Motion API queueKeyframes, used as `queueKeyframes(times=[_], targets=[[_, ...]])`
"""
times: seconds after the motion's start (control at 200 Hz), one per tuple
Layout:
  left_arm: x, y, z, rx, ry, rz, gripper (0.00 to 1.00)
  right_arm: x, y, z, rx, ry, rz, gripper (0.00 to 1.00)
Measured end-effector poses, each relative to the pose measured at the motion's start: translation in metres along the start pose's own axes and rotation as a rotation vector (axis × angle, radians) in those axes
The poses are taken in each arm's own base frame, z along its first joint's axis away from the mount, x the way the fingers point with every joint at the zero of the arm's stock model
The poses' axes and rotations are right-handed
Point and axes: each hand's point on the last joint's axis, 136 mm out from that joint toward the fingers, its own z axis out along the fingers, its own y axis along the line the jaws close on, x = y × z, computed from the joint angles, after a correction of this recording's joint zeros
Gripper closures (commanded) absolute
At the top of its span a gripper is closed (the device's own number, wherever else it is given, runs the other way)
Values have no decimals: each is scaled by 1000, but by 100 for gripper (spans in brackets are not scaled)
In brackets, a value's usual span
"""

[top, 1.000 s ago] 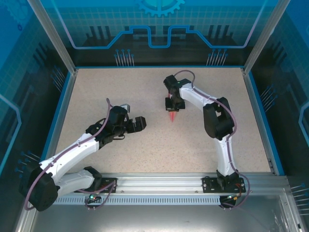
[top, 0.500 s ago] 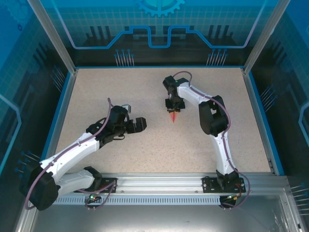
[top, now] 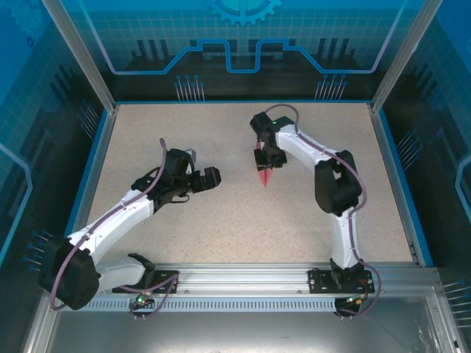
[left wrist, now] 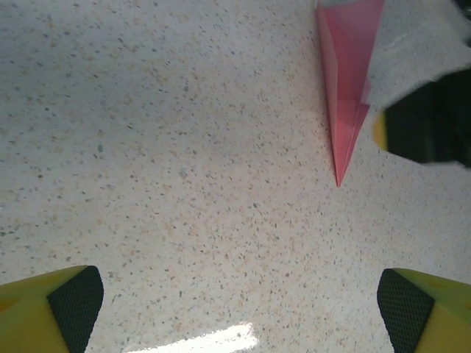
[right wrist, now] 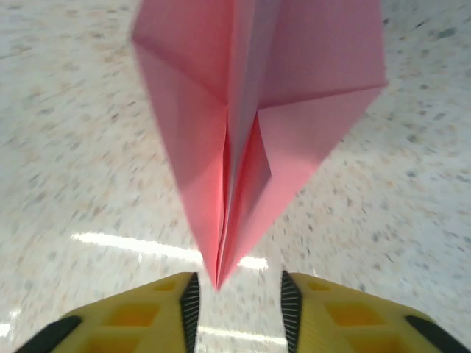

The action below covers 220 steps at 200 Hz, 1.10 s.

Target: Fold a paper plane with a square sheet of paper (fold left side to right side)

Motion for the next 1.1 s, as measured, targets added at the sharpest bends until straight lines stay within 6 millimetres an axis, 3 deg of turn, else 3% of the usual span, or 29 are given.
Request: queueKeyframes(times=[0.12,0.215,0.32,0.375,0.5,0.665,0.785,0.935,1.1], targets=[[-14,15,-2,-15,-22,-53,1,17,-9,-46,-14,-81,-24,50],[-29,33,-8,-48,-68,-98,1,32,-27,-81,-15,-174,-24,40],[-49,54,-24,-113,-174,-119,1,43,-61,-110,-3,-310,15,27],[-57,66,-34,-154,-246,-103,1,48,-85,-122,14,-385,61,15],[-67,88,-50,-244,-394,-30,1,59,-132,-134,63,-533,159,3],[-66,115,-55,-368,-487,90,1,68,-169,-123,123,-674,221,1],[-63,136,-54,-452,-514,151,1,80,-187,-90,183,-740,225,1],[-59,155,-43,-509,-521,208,1,102,-221,-39,253,-705,292,1],[-53,168,-22,-528,-500,272,1,97,-232,-19,258,-754,301,1]])
